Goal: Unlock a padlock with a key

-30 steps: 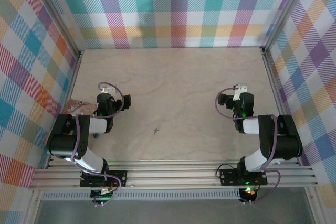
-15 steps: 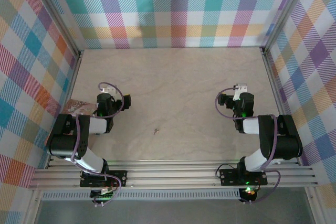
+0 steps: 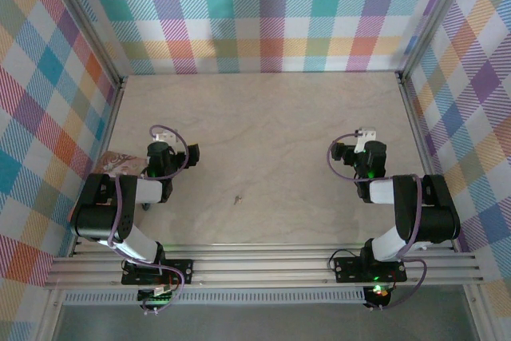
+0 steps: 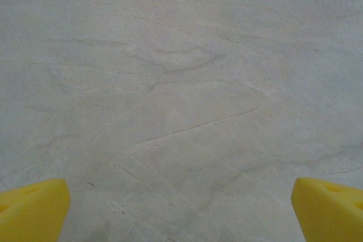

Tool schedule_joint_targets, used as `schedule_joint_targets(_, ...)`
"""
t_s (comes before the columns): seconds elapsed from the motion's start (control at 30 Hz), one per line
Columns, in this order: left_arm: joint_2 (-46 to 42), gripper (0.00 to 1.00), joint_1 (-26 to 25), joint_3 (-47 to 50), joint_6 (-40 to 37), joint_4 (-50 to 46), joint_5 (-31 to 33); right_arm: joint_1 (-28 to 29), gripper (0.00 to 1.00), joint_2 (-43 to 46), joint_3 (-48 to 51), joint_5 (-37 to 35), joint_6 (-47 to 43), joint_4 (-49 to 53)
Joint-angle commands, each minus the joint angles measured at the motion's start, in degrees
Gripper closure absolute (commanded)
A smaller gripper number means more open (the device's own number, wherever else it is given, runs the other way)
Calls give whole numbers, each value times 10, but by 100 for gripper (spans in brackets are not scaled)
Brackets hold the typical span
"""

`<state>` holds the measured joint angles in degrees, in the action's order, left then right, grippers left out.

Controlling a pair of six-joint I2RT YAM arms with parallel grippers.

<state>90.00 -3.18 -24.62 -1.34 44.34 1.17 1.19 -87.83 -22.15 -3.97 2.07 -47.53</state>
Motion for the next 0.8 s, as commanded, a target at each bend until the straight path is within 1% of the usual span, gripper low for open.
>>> schedule_joint_targets(0.0,-10,0,3,-3,-6,4,5,-1,0,5,-14,12,-10,4)
schedule_joint_targets(0.1,-32,0,2,-62,-7,-121,7,-1,0,31,-48,14,-10,85)
schedule_joint_targets(0.13,-36,0,3,-74,-9,-147,4,-1,0,41,-65,14,-7,136)
schedule_joint_targets(0.17,-42,0,3,-76,-9,-151,1,-1,0,47,-80,17,-9,169)
schedule_joint_targets(0.23,-60,0,3,-78,-5,-166,9,-1,0,57,-83,40,-20,177)
schedule_joint_targets(0.27,-75,0,3,-90,8,-197,24,0,0,64,-84,47,-22,184)
schedule_joint_targets(0.37,-110,0,2,-169,54,-362,75,-1,0,90,-97,51,-16,227)
schedule_joint_targets(0.43,-130,0,3,-206,72,-438,96,0,0,103,-115,49,10,274)
schedule_joint_targets(0.5,-153,0,3,-235,122,-510,151,0,0,112,-133,62,39,315)
schedule_joint_targets(0.53,-164,0,3,-256,158,-564,195,0,0,115,-143,74,56,335)
schedule_joint_targets(0.63,-173,0,9,-337,299,-789,312,6,1,115,-181,92,105,403)
schedule_joint_targets(0.7,-168,0,21,-379,354,-909,320,19,5,103,-220,84,124,469)
schedule_joint_targets(0.77,-163,0,29,-404,395,-1002,327,31,7,75,-267,92,123,536)
